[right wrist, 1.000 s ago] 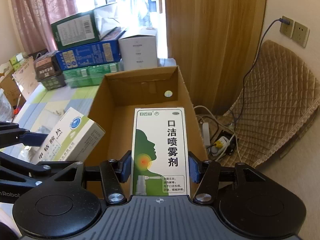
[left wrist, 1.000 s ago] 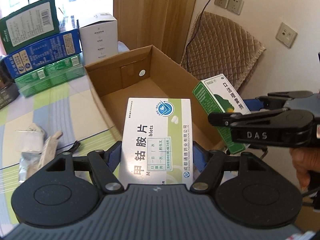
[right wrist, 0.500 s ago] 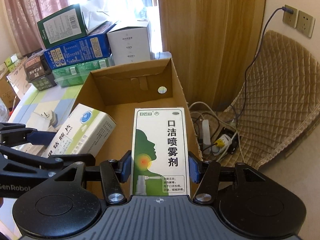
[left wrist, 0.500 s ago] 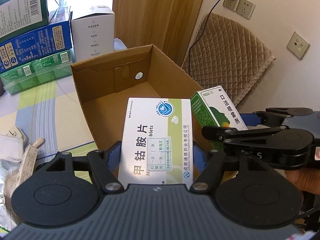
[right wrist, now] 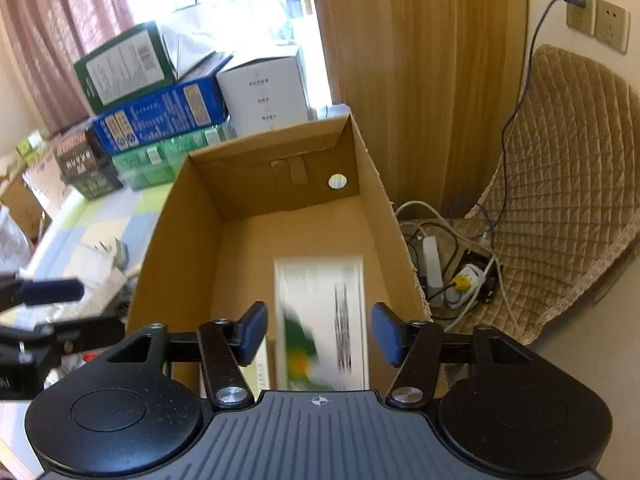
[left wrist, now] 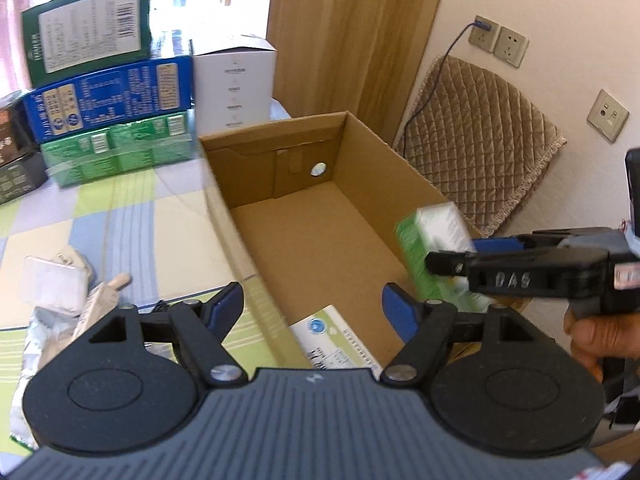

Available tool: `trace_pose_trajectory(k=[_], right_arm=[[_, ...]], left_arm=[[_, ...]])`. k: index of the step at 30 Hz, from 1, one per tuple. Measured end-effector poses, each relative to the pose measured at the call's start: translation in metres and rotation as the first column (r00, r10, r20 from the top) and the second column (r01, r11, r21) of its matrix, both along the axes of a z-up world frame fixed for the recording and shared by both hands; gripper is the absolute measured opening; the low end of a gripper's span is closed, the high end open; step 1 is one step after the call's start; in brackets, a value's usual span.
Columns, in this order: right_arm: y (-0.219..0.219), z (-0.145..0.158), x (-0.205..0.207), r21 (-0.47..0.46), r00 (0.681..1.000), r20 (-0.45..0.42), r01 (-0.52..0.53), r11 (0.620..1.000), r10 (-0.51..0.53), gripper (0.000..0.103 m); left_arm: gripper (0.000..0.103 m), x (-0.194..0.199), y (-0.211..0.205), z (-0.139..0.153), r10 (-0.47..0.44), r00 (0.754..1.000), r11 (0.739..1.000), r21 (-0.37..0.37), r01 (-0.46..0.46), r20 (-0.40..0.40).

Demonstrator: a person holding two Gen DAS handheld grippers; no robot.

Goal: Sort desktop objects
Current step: 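Carry both boxes into the cardboard box and open both tools, then move both tools back over the table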

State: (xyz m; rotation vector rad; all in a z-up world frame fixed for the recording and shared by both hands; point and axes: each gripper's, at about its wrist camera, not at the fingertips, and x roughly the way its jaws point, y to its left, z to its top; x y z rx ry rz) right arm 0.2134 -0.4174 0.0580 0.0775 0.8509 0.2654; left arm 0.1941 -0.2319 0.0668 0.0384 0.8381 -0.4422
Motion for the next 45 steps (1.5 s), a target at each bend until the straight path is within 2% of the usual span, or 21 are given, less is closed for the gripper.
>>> trace_pose_trajectory(k=[9, 21, 27, 33, 39, 45], right_arm=[[0.002, 0.023, -0.036, 0.006, 0.999, 0.039, 0.007, 1.0, -0.007, 0.075], [0.044, 0.034, -0.108, 0.037, 0.998, 0.024, -0.053, 0.998, 0.052, 0.091], [0.067, 0.039, -0.136, 0.041, 0.996, 0.038, -0.087, 0.995, 0.085, 0.101], [0.093, 0.041, -0.159, 0.054, 0.99, 0.046, -0.138, 0.989, 0.135, 0.101], [0.123, 0.027, -0.179, 0.083, 0.977, 0.018, -0.212, 0.974, 0.211, 0.101], [0.146, 0.01, -0.193, 0.092, 0.969, -0.006, -0.247, 0.965, 0.249, 0.101]], left_arm=[[0.081, -0.025, 0.035, 0.006, 0.049, 0.999, 0.999, 0.004, -0.049, 0.019], [0.09, -0.079, 0.083, 0.015, 0.089, 0.996, 0.996, 0.017, -0.089, 0.024], [0.099, -0.103, 0.101, 0.022, 0.092, 0.995, 0.995, 0.029, -0.093, 0.045], [0.102, -0.131, 0.126, 0.023, 0.089, 0.993, 0.994, 0.06, -0.094, 0.084], [0.102, -0.16, 0.17, 0.013, 0.147, 0.987, 0.987, 0.057, -0.15, 0.058], [0.102, -0.183, 0.214, 0.007, 0.211, 0.976, 0.972, 0.089, -0.216, 0.058]])
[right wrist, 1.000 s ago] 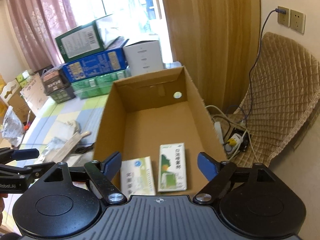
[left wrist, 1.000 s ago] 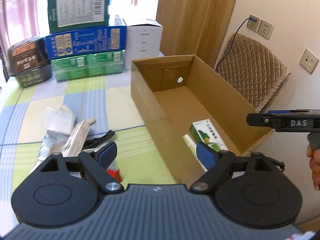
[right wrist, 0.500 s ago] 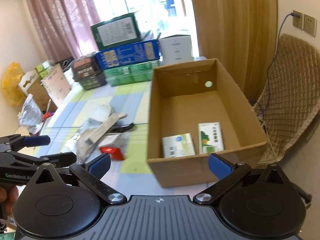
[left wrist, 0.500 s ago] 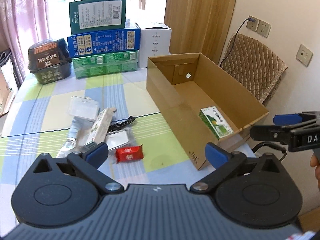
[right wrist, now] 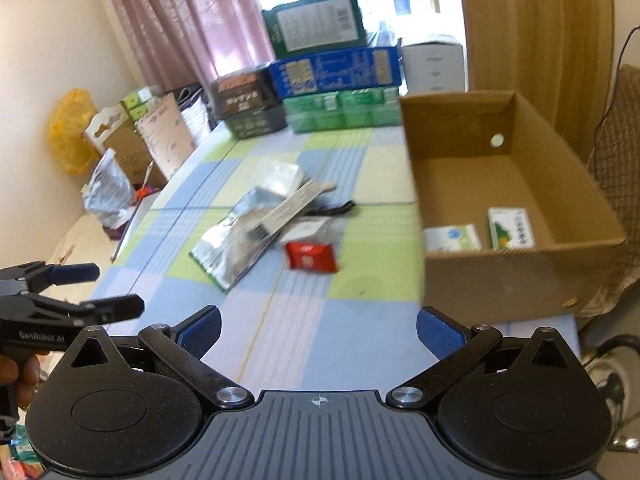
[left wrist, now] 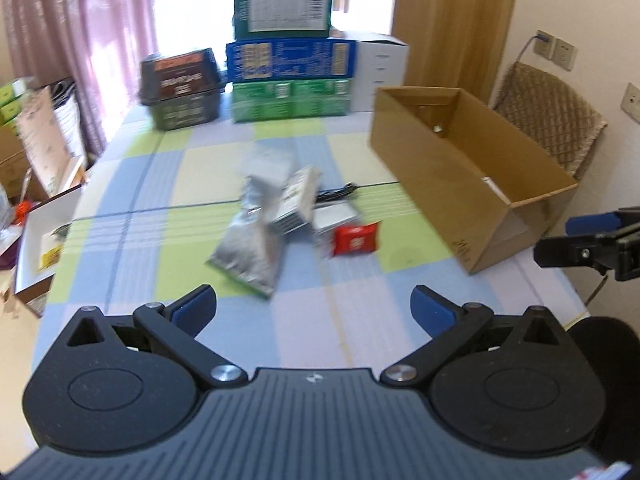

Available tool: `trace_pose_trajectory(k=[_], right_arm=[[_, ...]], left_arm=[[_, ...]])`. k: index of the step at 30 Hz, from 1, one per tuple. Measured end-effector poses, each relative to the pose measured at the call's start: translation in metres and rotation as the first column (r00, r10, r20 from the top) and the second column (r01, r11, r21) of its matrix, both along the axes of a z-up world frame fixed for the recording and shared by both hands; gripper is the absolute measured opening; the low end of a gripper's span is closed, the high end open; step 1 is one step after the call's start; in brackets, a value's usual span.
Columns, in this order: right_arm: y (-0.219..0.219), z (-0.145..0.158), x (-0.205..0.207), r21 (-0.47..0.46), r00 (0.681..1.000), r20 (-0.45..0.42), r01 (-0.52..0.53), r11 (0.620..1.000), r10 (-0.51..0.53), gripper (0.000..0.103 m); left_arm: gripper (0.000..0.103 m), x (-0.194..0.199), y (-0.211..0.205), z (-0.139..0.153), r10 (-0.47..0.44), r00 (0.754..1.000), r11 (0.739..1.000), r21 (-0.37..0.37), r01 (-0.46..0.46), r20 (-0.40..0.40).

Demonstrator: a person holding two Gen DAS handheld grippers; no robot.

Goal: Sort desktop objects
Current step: 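Move both tools back over the table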

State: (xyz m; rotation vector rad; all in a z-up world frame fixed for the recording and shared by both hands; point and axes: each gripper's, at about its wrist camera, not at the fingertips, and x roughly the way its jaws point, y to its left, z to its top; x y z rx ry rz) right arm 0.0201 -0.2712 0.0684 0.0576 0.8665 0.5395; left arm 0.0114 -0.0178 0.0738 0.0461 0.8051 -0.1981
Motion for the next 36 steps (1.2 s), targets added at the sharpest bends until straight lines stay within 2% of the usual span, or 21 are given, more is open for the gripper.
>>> trace_pose_trajectory(k=[5, 12, 16, 21, 30, 32, 34, 36], right_arm=[[0.017, -0.011, -0.01, -0.018, 1.0, -0.003, -0.022, 1.0, 0.022, 0.101], [0.031, -0.024, -0.014, -0.034, 1.0, -0.005, -0.017, 0.999, 0.017, 0.101], [0.04, -0.03, -0.009, -0.041, 1.0, 0.006, -0.008, 0.999, 0.008, 0.101], [0.059, -0.042, 0.002, -0.049, 1.0, 0.026, -0.002, 0.999, 0.003, 0.101], [0.089, -0.078, 0.045, -0.04, 0.996, 0.057, 0.072, 0.997, -0.07, 0.101], [0.096, -0.087, 0.055, -0.05, 0.995, 0.065, 0.084, 0.995, -0.081, 0.099], [0.102, -0.096, 0.063, -0.059, 0.993, 0.071, 0.097, 0.994, -0.093, 0.091], [0.106, -0.105, 0.072, -0.065, 0.992, 0.07, 0.11, 0.992, -0.106, 0.088]], left_arm=[[0.102, -0.009, 0.027, -0.005, 0.036, 0.999, 0.999, -0.028, -0.037, -0.032], [0.102, -0.011, 0.043, -0.015, 0.052, 0.998, 0.998, -0.022, -0.053, -0.044], [0.101, -0.003, 0.046, -0.02, 0.038, 0.997, 0.999, 0.011, -0.037, -0.068], [0.101, 0.013, 0.055, -0.024, 0.003, 0.996, 1.0, 0.015, -0.002, -0.093], [0.101, 0.058, 0.069, -0.044, -0.054, 0.988, 0.998, 0.032, 0.059, -0.144], [0.101, 0.071, 0.07, -0.049, -0.07, 0.986, 0.996, 0.042, 0.077, -0.151], [0.101, 0.085, 0.07, -0.055, -0.086, 0.984, 0.994, 0.054, 0.095, -0.158], [0.101, 0.099, 0.07, -0.061, -0.097, 0.981, 0.993, 0.056, 0.107, -0.168]])
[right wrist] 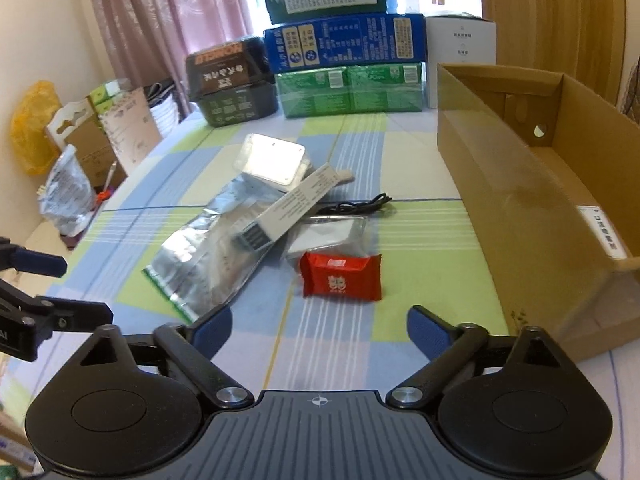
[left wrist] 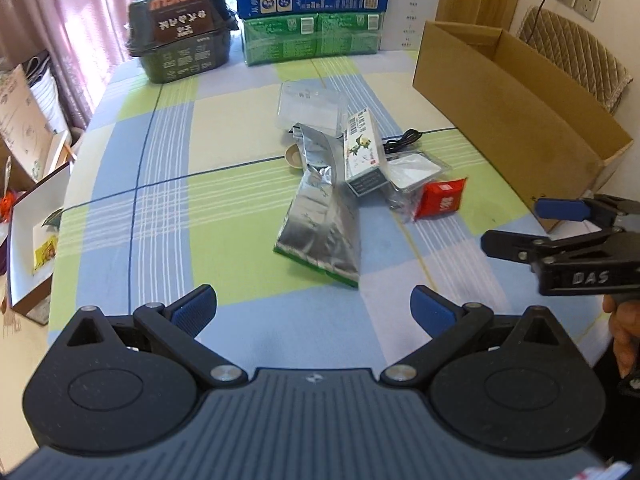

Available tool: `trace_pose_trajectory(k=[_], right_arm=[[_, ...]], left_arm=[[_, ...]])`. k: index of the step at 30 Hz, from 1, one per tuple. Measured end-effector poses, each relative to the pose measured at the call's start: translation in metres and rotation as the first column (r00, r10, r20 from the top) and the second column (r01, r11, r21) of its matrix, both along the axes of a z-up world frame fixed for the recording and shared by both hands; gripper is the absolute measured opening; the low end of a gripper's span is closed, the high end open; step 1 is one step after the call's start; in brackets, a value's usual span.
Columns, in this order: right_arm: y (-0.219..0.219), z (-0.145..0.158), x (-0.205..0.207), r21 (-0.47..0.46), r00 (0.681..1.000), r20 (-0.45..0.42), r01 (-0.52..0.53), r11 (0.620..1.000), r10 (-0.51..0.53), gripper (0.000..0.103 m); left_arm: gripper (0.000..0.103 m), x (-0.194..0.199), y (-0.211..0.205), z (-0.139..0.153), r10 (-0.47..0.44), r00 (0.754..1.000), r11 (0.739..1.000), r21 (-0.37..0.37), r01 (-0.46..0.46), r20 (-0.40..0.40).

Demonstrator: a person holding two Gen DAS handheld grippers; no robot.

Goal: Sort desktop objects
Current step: 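Grasp the red candy packet with the right tool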

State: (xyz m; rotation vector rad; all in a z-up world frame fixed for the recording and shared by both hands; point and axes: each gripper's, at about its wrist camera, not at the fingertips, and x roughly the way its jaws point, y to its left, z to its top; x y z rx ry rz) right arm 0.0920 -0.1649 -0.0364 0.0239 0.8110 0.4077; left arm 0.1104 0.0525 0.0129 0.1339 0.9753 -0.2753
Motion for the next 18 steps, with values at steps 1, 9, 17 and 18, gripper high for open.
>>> trace_pose_trajectory(k=[1, 9, 17, 18], right_arm=[[0.002, -0.004, 0.004, -0.005, 1.0, 0.001, 0.005, 1.0, -0.005, 0.086], [0.006, -0.024, 0.03, -0.011, 1.0, 0.001, 0.01, 1.0, -0.01, 0.081], [0.013, -0.042, 0.048, -0.024, 1.0, -0.011, 0.013, 1.0, -0.013, 0.071], [0.013, -0.043, 0.049, -0.022, 1.0, -0.013, 0.015, 1.0, -0.015, 0.071]], left_arm=[[0.101, 0.007, 0.0, -0.003, -0.006, 1.0, 1.0, 0.0, 0.006, -0.005], [0.101, 0.053, -0.003, -0.028, -0.041, 0.999, 0.999, 0.002, 0.041, -0.035], [0.096, 0.093, -0.006, -0.049, -0.091, 0.993, 0.996, -0.021, 0.089, -0.08], [0.096, 0.097, -0.007, -0.051, -0.099, 0.991, 0.995, -0.026, 0.097, -0.086]])
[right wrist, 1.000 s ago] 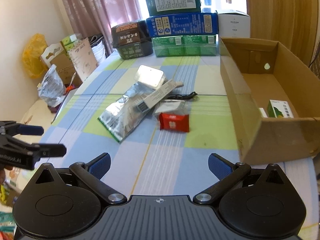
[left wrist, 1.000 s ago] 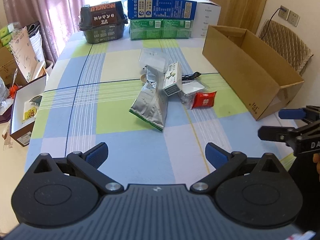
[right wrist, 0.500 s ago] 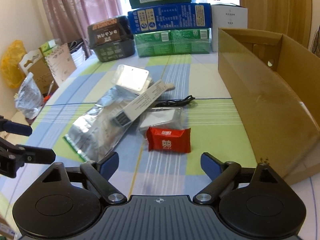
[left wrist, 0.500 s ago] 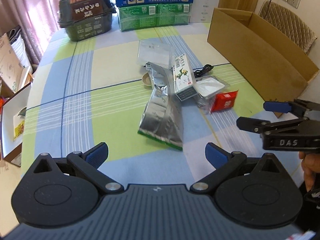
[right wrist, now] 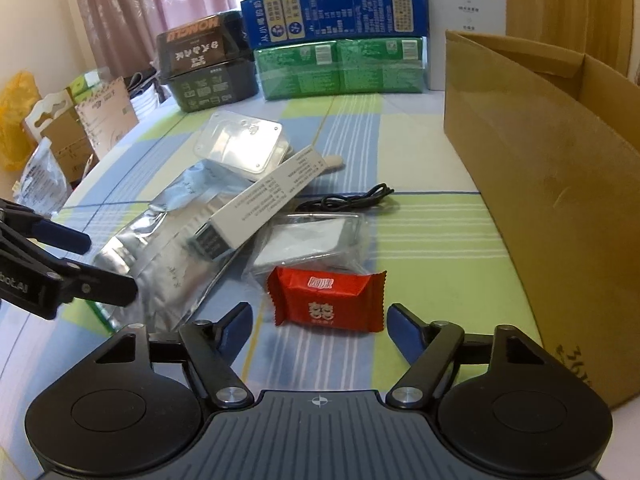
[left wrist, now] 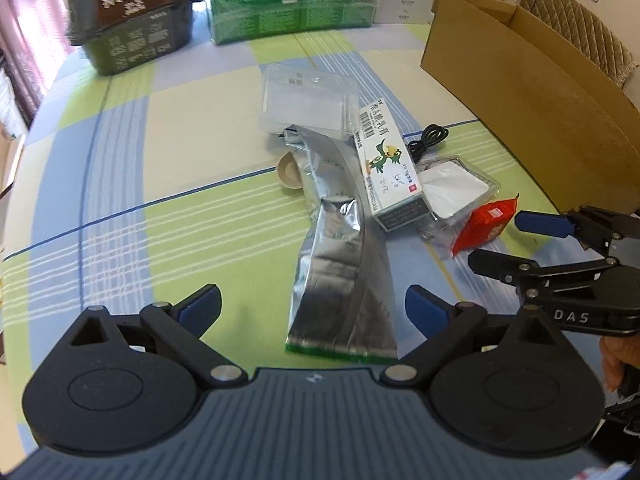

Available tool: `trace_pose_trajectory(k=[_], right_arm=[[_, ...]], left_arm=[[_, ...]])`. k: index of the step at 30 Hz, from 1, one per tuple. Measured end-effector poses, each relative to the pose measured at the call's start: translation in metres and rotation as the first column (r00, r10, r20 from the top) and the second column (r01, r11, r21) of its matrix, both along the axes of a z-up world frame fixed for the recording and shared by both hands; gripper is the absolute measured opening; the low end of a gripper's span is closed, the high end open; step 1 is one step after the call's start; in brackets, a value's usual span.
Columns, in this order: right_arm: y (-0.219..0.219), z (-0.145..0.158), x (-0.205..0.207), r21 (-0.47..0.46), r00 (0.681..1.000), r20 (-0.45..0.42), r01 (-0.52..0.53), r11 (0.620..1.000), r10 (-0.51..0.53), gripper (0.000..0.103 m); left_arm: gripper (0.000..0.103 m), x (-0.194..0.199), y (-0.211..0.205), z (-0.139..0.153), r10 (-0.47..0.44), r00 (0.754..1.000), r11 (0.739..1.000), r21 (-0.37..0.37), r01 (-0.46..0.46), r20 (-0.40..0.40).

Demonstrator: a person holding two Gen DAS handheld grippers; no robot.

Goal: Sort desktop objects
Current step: 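Grasp the red candy packet with the right tool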

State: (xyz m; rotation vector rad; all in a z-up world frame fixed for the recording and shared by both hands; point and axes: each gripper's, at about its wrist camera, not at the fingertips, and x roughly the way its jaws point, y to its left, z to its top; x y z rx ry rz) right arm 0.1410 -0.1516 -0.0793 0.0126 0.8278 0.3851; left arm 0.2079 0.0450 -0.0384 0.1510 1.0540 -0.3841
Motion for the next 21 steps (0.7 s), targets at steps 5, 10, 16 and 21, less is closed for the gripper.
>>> trace_pose_trajectory(k=[5, 10, 16, 21], right_arm=[[0.003, -0.003, 0.005, -0.006, 1.0, 0.014, 0.01, 1.0, -0.01, 0.07], [0.001, -0.006, 0.01, -0.009, 1.0, 0.014, 0.02, 1.0, -0.02, 0.066], [0.002, -0.006, 0.009, -0.031, 1.0, 0.029, -0.003, 1.0, 0.004, 0.049], [0.003, -0.005, 0.006, -0.057, 0.999, 0.043, -0.013, 0.998, 0.016, 0.045]], left_arm=[[0.093, 0.015, -0.01, -0.011, -0.025, 0.999, 1.0, -0.01, 0.025, -0.024], [0.089, 0.027, -0.016, -0.02, -0.033, 0.998, 0.999, -0.017, 0.032, -0.045], [0.078, 0.031, -0.023, -0.03, -0.054, 0.997, 0.999, -0.001, 0.054, -0.06], [0.063, 0.034, -0.025, -0.033, -0.061, 0.996, 0.998, -0.025, 0.059, -0.071]])
